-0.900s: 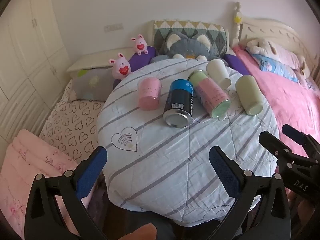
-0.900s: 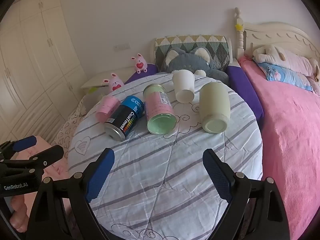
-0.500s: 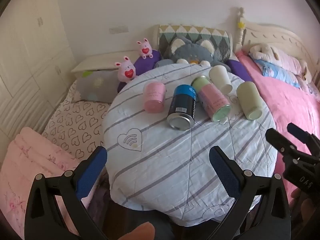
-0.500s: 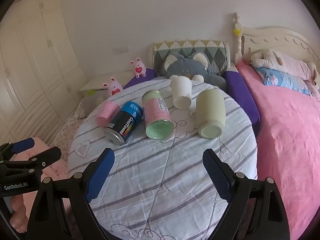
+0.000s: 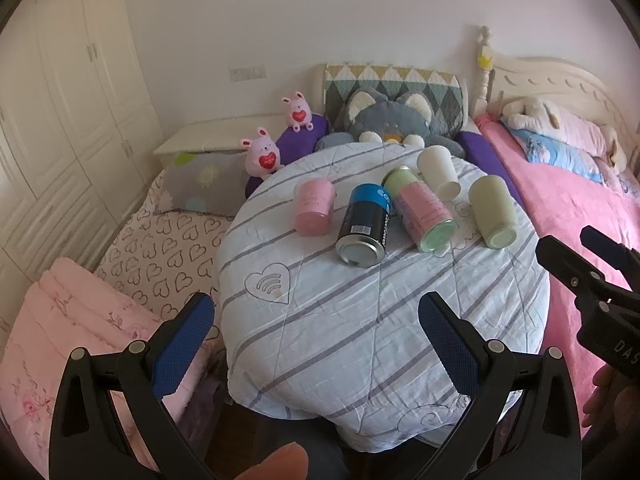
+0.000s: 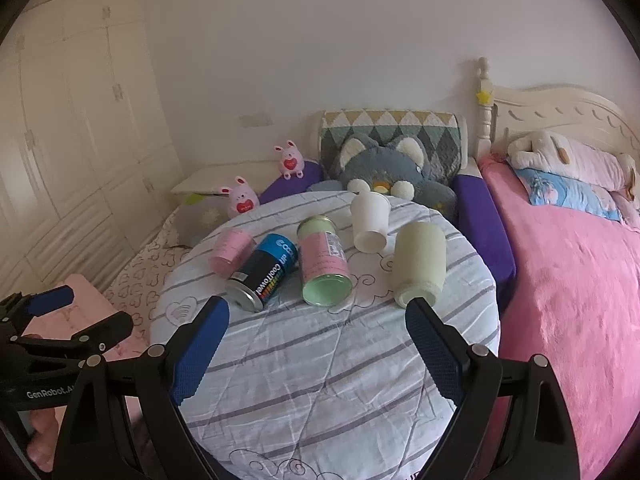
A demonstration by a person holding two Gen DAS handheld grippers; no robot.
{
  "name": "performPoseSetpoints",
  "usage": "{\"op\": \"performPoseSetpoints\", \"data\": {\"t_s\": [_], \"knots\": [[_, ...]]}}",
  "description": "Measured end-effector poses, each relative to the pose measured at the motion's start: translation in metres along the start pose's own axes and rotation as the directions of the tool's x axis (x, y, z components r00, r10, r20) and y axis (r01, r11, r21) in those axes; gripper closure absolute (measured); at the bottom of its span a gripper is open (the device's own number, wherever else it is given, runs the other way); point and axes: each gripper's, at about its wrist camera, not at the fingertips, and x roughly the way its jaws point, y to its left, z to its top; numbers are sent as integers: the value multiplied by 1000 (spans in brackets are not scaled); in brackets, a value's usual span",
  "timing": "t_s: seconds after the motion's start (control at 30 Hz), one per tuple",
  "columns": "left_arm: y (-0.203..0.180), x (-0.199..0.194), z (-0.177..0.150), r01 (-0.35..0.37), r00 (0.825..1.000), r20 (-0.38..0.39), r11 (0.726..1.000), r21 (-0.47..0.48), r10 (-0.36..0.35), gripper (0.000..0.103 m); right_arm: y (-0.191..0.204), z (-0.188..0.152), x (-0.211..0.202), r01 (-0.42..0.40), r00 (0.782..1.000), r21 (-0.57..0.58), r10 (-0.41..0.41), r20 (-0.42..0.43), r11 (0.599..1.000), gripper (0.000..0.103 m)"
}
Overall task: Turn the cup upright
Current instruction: 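Move the right tool toward the pale green cup lying on its side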
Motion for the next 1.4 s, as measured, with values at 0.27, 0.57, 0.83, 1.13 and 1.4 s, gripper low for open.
{"op": "performPoseSetpoints", "data": {"t_s": [0.27, 0.57, 0.83, 1.13, 1.4], "knots": [[-1, -5, -1, -2, 1000, 5, 1000, 3, 2, 0, -1, -2, -3, -3, 1000, 10, 3, 0, 1000, 12], [-2, -5, -5, -3, 1000, 6, 1000, 0, 3, 0, 1, -1, -2, -5, 1000, 2, 5, -4, 1000, 12], [0, 1, -5, 4, 1000, -16, 1000, -6, -4, 0, 5, 1, 9, -8, 1000, -7, 8, -26, 1000, 12], [5, 22, 7, 10, 999, -48, 1000, -6, -11, 0, -2, 2, 29, 14, 998, 6, -13, -57, 1000, 12], [4, 51, 20, 18, 997, -75, 1000, -6, -18, 0, -11, 5, 55, 30, 995, 17, -28, -94, 999, 12]]}}
